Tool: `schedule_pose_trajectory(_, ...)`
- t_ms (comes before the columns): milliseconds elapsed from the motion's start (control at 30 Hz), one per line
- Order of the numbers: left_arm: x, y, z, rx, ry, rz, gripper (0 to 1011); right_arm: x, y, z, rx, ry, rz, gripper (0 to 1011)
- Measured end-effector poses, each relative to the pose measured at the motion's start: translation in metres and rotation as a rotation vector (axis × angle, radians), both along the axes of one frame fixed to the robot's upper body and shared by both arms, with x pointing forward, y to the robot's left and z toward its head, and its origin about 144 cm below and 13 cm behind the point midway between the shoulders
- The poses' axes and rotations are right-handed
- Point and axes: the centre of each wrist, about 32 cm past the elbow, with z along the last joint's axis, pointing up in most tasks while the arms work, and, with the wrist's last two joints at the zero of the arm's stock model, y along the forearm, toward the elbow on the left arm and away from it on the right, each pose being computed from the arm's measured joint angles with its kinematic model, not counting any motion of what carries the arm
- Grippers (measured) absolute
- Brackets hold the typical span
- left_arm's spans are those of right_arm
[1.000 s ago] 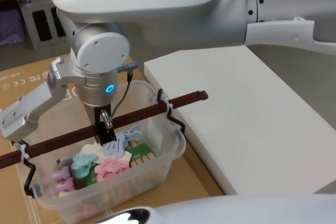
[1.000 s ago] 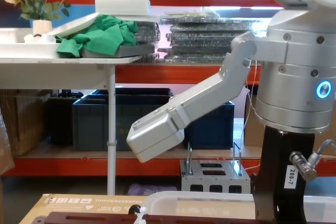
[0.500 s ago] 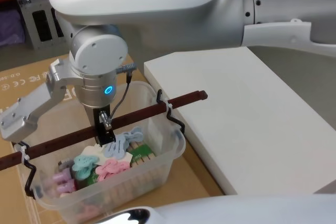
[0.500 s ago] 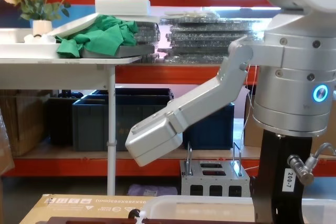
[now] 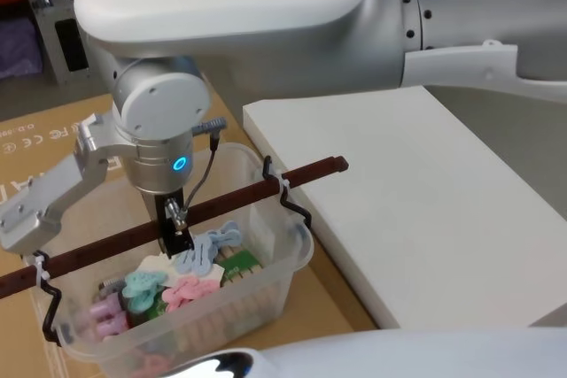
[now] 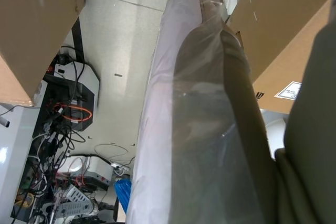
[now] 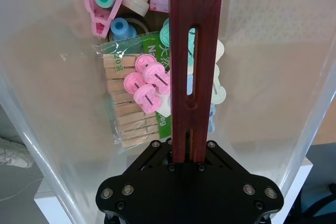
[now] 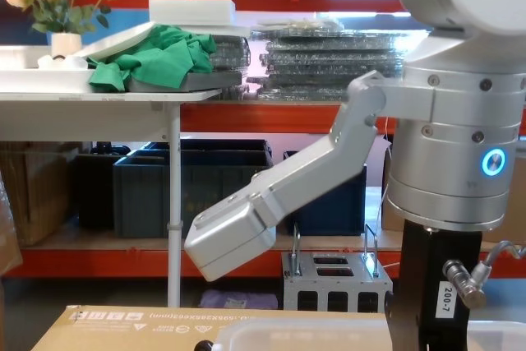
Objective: Use one hand to grasp the basket and place it at the designated location.
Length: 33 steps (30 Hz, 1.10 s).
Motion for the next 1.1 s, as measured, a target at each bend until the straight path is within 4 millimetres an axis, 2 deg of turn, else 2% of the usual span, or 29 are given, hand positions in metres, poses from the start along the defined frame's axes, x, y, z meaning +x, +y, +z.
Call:
schedule_pose_trajectory(867, 0.0000, 0.0000, 0.0000, 0.000, 0.000, 0.000, 0, -0.0022, 0.0078, -0.0071, -0.017, 0.009, -0.026, 0)
schedule_pose_trajectory(933, 0.0000, 0.0000, 0.0000, 0.000, 0.000, 0.000, 0, -0.0020, 0.0082, -0.0076, -0.019, 0.011, -0.032, 15)
schedule_pose_trajectory(1100, 0.0000, 0.0000, 0.0000, 0.000, 0.000, 0.000, 0, -0.0022, 0.0082, -0.0082, -0.017, 0.017, -0.031, 160)
